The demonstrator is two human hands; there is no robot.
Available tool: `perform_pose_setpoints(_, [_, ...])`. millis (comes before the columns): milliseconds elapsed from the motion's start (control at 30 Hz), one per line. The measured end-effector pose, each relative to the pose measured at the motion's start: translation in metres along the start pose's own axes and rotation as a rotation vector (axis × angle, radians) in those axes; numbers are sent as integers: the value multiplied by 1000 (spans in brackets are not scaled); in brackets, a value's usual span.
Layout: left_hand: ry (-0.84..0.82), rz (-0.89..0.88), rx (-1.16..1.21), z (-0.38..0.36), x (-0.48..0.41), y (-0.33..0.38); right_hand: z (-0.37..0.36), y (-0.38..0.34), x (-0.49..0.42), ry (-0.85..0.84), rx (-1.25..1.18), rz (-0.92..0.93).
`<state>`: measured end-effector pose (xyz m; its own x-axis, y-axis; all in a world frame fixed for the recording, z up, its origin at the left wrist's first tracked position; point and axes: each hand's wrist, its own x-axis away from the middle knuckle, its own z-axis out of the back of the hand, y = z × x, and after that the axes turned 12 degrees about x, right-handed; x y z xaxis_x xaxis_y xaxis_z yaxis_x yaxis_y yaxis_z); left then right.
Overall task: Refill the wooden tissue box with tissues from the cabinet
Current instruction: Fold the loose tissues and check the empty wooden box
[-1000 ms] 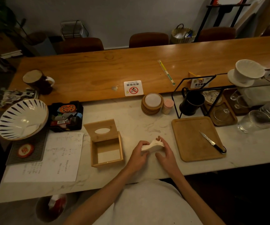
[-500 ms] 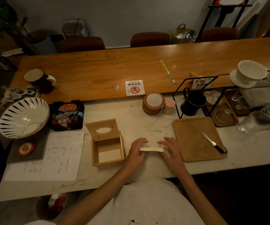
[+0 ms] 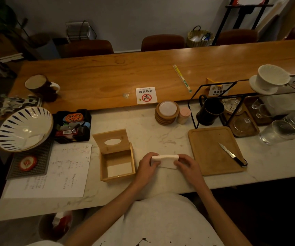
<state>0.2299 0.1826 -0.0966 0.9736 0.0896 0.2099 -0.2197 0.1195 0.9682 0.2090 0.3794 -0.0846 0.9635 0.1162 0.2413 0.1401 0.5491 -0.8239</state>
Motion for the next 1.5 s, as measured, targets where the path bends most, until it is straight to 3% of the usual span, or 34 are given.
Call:
perform_pose_setpoints(267, [-45,49,27,-6,5,8,3,-13,5,-46,-73,38])
perform_pose_setpoints(400, [-28,331,116,-6,3,23,1,-19,5,-135,-379,-317])
perform_pose_setpoints(500, [-38,367,175,-3,8,35,14,-20,3,-240,-372,-357])
perform_pose_setpoints(633, [-125,-46,-13,10,24,56,28,-35,3,-322,101,116])
perform_pose_setpoints(733, [-89,-289,-98,31,37,60,18,-57,7,-198,542,552])
perform_pose_setpoints(800, [14,-349,-145,48,48,62,13,-67,4,-103,668,721])
perform_pose_setpoints(867, [226,-468,-233,67,60,60,12,-77,0,-55,550,592])
perform_pose_setpoints(933, [483,-470,-241,89,70,59,14,-89,-5,-157,134,174])
perform_pose_setpoints(1000, [685,-275,-187,113,75,59,7,-106,-2,-411,-408,-184])
perform_pose_setpoints(1067, [624,57,-83,137,71,51,-8,-124,3,-555,-603,-275])
perform_pose_setpoints(1133, [394,316,41,157,66,33,-32,-147,6,-560,-369,-160])
perform_pose_setpoints(1200, [225,310,62,163,65,20,-48,-174,7,-477,66,89])
perform_pose_setpoints(1300, [112,281,169,171,70,25,-70,-222,3,-506,722,452])
perform_pose_setpoints(1400, [46,281,259,181,71,30,-103,-248,0,-556,1287,574])
perform_pose_setpoints(1500, [2,287,260,188,71,28,-134,-244,-9,-611,1467,595])
